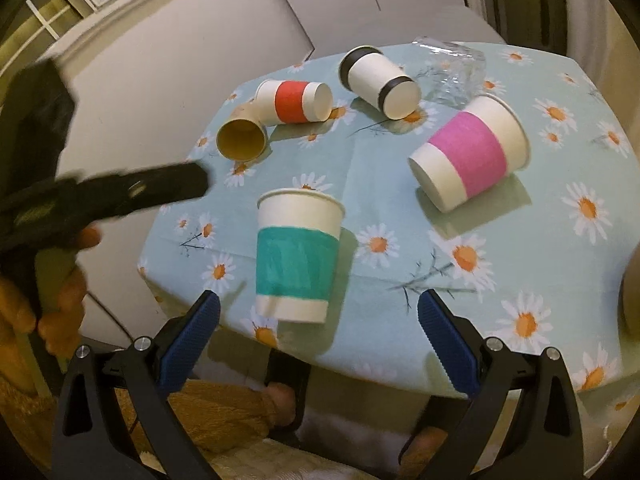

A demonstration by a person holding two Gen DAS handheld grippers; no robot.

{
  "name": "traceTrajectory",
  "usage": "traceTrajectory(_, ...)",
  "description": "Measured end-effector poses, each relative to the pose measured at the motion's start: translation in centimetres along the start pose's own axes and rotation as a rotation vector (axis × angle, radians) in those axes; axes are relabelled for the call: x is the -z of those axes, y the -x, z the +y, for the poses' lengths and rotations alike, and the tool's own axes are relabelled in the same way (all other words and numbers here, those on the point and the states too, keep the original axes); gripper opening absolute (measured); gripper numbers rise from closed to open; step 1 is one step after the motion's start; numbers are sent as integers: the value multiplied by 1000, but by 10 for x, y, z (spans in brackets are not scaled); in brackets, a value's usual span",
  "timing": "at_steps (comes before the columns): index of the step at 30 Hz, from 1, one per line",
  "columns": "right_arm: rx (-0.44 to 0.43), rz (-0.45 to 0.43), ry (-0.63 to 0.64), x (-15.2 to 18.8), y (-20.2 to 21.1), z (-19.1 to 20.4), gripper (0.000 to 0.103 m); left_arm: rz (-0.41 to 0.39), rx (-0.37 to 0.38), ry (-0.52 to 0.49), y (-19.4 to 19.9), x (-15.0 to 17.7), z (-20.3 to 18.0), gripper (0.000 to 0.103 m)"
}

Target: Flip cup upright

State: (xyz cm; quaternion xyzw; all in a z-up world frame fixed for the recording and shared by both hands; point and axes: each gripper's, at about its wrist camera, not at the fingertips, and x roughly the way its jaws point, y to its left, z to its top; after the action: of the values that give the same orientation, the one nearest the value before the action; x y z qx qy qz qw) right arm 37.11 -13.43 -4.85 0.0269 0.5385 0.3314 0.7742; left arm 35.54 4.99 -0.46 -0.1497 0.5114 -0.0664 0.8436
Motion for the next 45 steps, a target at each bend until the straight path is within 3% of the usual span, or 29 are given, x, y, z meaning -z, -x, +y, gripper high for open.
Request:
traceTrajectory(9,43,143,23,-26,-37,17,98,-36,111,100,17,47,55,82)
traceTrajectory(17,89,261,15,-46,-69,27,98,-44,200,179,-2,75,86,82)
traceTrajectory(25,162,327,-3,-53,-96,31,77,-27,216,173,-6,85,99,82)
traceTrajectory(28,174,338,4,-56,-100,32,72,-18,207,156,-10,87,96,82)
traceTrajectory(29,182,342,7,-56,-100,33,66,-16,199,154,-11,87,94,82)
traceTrajectory(39,204,312,17,-58,-92,41,65,-5,172,134,-17,88,90,82)
traceTrajectory(45,192,217,17,-57,-61,42,65,-16,172,159,-14,88,98,82)
